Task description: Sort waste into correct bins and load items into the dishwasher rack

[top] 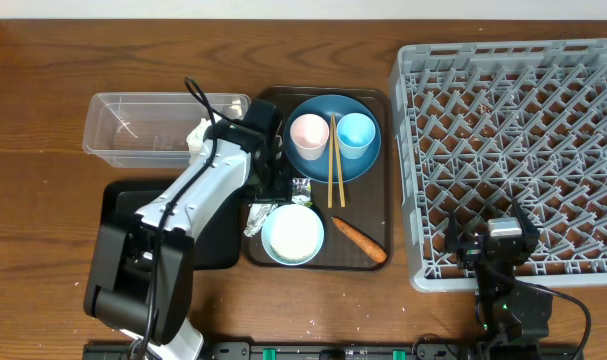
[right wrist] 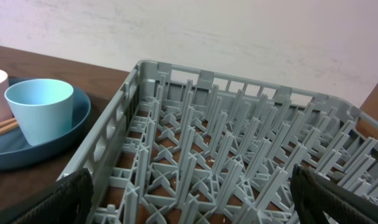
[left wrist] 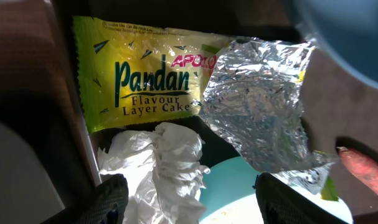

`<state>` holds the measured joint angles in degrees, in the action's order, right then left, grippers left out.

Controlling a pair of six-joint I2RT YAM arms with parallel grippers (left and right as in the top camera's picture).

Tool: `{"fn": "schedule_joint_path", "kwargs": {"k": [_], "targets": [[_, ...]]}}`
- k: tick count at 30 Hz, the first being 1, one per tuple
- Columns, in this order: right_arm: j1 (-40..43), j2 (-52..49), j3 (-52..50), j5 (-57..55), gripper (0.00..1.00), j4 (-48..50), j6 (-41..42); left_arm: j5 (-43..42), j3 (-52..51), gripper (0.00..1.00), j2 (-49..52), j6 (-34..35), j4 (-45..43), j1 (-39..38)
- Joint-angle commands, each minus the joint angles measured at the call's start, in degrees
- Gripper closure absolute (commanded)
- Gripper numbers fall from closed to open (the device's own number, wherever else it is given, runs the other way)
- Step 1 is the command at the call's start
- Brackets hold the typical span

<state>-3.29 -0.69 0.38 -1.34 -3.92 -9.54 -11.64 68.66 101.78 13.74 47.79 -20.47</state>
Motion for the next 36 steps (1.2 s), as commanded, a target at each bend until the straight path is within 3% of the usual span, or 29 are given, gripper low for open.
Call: {"fn": "schedule_joint_path", "kwargs": {"k": [1, 4, 10, 12, 18, 31, 36], "targets": [[1.1, 0.2, -0.1, -0.6, 0.01, -0.2, -0.2, 0.7, -1.4, 0.36, -0.7, 0.6, -1.0, 0.0], [1.1, 0.2, -0.1, -0.6, 0.01, -0.2, -0.2, 0.7, -1.4, 0.61, -0.6, 0.6, -2.4, 0.0], [1.1, 0.2, -0.1, -0.6, 0.01, -0.2, -0.2, 0.7, -1.4, 0.81, -0.6, 1.0, -2.5, 0.0], [1.1, 0.2, -0.1, -0.6, 0.01, -0.2, -0.2, 0.7, -1.4, 0.94, -0.6, 1.0, -2.5, 0.0], [1.1, 0.2, -0.1, -0.6, 0.01, -0.2, -0.2, 0.6, 0.7, 0.94, -1.0, 1.8, -0.5, 0.2], [1.1, 0.2, -0.1, -0.6, 0.01, -0.2, -0.2, 1.1, 17.4, 0.94, -7.4, 1.8, 1.3, 8.2], [1.1, 0.2, -0.1, -0.6, 0.01, -0.2, -0.2, 9.5, 18.3, 0.94, -8.7, 1.8, 0.5, 13.2]]}}
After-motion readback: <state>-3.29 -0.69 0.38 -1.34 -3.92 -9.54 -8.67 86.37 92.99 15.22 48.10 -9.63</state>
